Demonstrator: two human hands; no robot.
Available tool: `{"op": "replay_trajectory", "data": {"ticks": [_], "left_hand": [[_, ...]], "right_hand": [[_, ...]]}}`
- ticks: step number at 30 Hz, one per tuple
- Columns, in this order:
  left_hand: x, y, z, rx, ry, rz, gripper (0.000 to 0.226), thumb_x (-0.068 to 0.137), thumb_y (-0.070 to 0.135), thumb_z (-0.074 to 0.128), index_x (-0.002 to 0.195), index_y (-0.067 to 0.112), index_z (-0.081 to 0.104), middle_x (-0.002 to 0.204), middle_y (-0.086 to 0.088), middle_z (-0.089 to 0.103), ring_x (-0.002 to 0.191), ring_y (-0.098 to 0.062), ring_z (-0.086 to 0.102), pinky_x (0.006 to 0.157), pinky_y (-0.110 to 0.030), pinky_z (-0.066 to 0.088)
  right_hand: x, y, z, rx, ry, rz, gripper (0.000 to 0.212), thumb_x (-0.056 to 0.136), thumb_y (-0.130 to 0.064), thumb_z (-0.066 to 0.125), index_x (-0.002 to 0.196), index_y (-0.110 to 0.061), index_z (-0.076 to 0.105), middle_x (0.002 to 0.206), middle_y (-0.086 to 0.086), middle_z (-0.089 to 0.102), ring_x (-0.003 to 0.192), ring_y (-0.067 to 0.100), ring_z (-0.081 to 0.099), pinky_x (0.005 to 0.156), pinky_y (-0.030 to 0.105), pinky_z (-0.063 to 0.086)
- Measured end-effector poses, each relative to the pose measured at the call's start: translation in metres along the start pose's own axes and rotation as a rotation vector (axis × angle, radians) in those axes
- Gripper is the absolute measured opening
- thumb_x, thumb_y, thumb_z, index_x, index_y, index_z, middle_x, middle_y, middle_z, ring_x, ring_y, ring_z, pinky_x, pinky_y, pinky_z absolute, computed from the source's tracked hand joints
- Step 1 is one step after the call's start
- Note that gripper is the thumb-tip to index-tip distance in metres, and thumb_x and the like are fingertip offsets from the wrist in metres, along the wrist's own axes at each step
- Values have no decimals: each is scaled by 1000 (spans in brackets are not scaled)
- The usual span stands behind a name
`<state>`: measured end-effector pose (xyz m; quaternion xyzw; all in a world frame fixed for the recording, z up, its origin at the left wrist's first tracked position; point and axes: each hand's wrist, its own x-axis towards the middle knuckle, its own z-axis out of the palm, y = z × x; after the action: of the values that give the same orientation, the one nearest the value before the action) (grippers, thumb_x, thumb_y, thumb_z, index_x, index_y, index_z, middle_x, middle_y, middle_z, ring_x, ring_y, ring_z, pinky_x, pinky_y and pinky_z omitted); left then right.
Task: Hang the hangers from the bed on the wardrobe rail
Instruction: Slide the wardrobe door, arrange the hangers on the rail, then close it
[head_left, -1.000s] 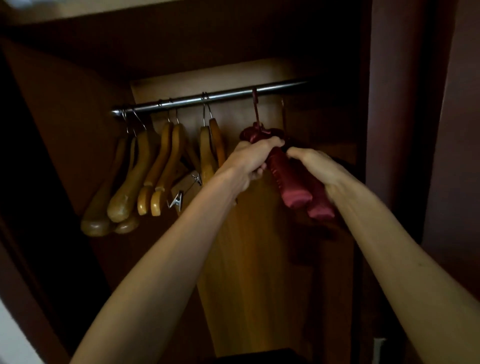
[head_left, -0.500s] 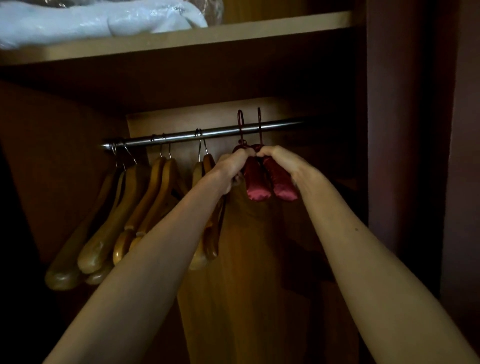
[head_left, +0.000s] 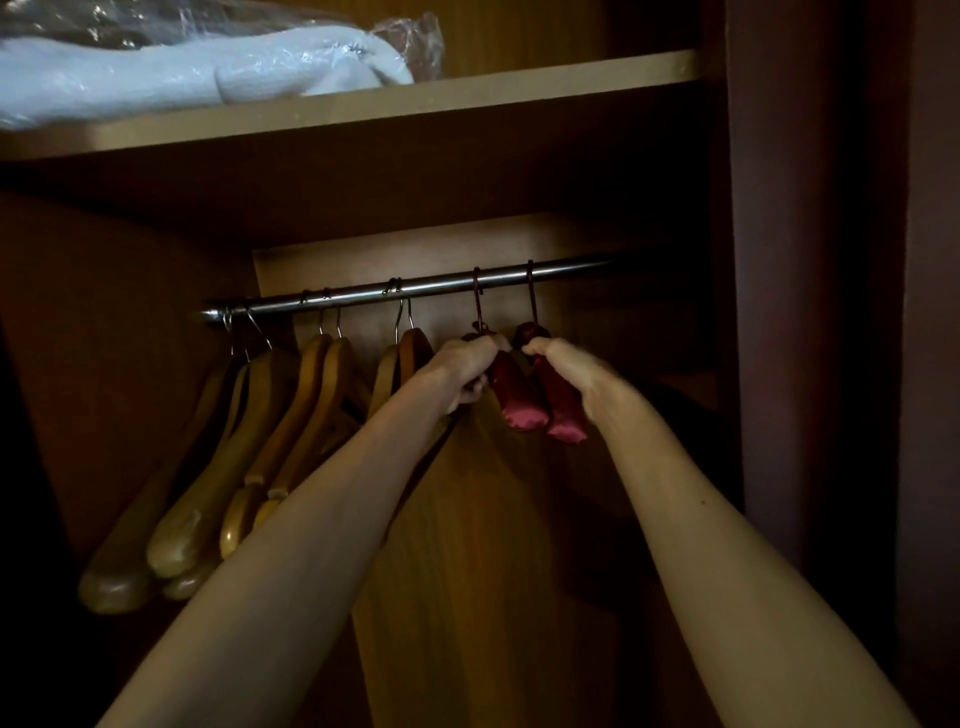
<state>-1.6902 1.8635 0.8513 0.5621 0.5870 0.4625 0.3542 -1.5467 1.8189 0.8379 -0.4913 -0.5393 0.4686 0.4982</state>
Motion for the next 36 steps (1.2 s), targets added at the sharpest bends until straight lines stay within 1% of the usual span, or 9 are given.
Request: {"op": "replay_trajectory", "data": {"ticks": [4,7,11,14,20,27,31,33,36], "left_hand": [[-13,6,-17,268,157,145,43,97,51,59,91,10,68,67,-5,70,42,-9,53,41,-18,44],[-20,5,-45,455,389,302,46,99,52,57,78,13,66,64,-1,65,54,-13,59,58,-25,57],[-23,-9,-83,569,512,303,32,99,37,62,81,10,66,74,-6,65,62,-20,61,68,-33,60],[-30,-24,-95,700,539,264,24,95,35,65,86,13,68,114,-15,68,96,-27,67,84,-37,58],[-45,-33,-98,812,423,84,50,101,42,52,136,7,58,146,-14,52,132,-30,51,108,-40,45],[-43,-37,-97,484,283,-21,75,92,72,49,122,5,65,114,-16,71,73,-22,61,55,-30,41],[-39,-38,-89,378,209,-55,85,84,76,57,128,5,65,126,-19,69,111,-36,68,89,-43,57],[-37,-39,-85,327,95,-84,88,79,78,61,134,8,62,129,-14,68,112,-34,68,89,-42,57],[-31,-44,-83,255,-31,-116,92,66,82,67,131,16,65,91,0,63,58,-15,52,49,-23,39]], "right_hand": [[-4,1,-3,-264,130,-82,57,94,-41,63,139,-9,49,122,11,61,106,27,61,87,33,51],[-18,-7,-4,-524,316,-256,58,93,-45,63,136,-6,55,139,13,56,128,32,53,97,35,44],[-43,-30,9,-523,355,-491,44,89,-42,67,118,-10,67,117,6,70,108,24,64,90,33,50],[-61,-39,40,-494,274,-630,37,87,-35,71,117,-14,69,104,1,75,105,17,67,96,36,54],[-70,-16,93,-760,58,-479,25,83,-34,77,96,-15,66,88,-3,63,85,16,64,71,28,52],[-72,5,126,-895,-36,-395,74,82,-51,76,134,-4,52,129,10,59,122,28,57,98,37,50],[-58,16,138,-930,26,-369,110,77,-45,81,154,2,18,152,20,37,137,33,43,106,40,43],[-52,24,142,-956,70,-339,113,77,-39,82,155,3,12,149,21,39,133,33,47,101,38,46],[-47,34,143,-971,124,-330,112,79,-28,82,157,2,7,150,20,37,132,33,48,101,37,47]]}}
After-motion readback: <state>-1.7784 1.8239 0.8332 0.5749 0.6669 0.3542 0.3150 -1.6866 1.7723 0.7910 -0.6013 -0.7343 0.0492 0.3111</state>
